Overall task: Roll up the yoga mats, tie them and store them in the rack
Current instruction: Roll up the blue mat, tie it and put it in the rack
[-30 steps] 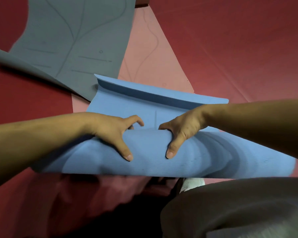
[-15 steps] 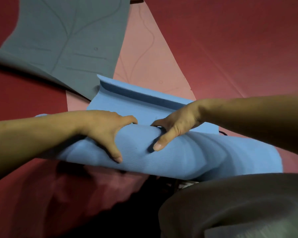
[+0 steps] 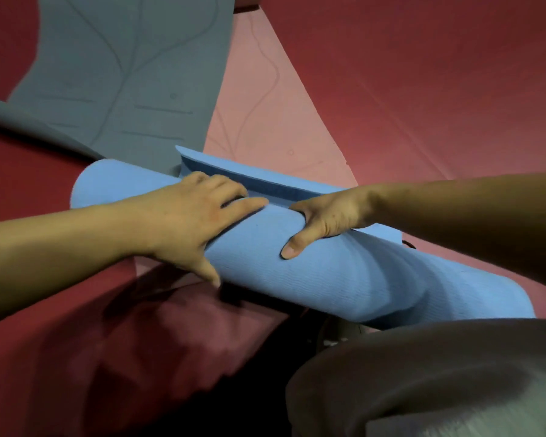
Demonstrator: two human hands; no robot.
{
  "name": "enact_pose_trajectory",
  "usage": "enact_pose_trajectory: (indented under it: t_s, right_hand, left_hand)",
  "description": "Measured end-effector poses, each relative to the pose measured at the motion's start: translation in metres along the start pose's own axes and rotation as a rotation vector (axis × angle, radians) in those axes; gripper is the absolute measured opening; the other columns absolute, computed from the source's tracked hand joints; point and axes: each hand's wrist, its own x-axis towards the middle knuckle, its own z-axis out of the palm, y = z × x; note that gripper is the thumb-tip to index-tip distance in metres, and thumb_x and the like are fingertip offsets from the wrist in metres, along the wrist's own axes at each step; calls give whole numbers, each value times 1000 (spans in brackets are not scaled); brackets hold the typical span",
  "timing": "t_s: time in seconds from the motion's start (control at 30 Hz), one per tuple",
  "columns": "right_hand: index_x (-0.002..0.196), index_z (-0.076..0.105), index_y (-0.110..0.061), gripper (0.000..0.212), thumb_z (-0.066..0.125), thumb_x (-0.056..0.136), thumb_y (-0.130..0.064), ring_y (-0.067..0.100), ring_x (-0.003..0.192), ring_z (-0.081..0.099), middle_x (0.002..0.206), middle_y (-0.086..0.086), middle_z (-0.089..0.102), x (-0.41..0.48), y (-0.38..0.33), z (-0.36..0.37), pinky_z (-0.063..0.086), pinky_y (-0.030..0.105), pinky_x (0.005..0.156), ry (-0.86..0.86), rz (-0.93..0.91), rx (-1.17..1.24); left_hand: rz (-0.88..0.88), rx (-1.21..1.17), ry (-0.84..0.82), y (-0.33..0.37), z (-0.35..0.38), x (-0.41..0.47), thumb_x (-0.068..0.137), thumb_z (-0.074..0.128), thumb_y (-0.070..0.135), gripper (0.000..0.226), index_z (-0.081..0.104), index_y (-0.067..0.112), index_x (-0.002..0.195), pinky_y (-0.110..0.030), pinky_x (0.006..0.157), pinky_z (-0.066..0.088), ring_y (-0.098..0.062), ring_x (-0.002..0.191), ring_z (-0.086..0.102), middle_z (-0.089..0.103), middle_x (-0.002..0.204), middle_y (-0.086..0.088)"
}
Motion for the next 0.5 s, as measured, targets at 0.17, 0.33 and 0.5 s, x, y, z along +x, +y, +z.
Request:
enact_pose_trajectory:
  t_s: [0.17,0.33,0.5]
  right_hand:
    - [126,54,-21,90,92,53,-56,21,103,71,114,-1,73,-2,-11,-13,54,46,96,55,9,-14]
    - [126,49,-18,76,89,64,-39,22,102,72,114,3,73,-13,-21,-17,55,46,95,-18,65,24]
    - [133,48,-18,78,87,69,-39,16,111,68,119,-2,71,-22,-19,-11,51,41,101,-87,70,34]
  left_hand:
    - [-117,91,-126,3,1,-1,53,76,73,148,-33,34,146,-55,114,26,-40,146,17,-1,161,-21]
    - [-70,14,-82,-5,-13,3,48,64,76,127,1,37,151,-46,88,47,-28,107,52,46,130,-4]
    - [-75,-136,-241,0,-20,15,44,75,68,122,9,44,143,-43,92,46,-23,107,52,50,129,6]
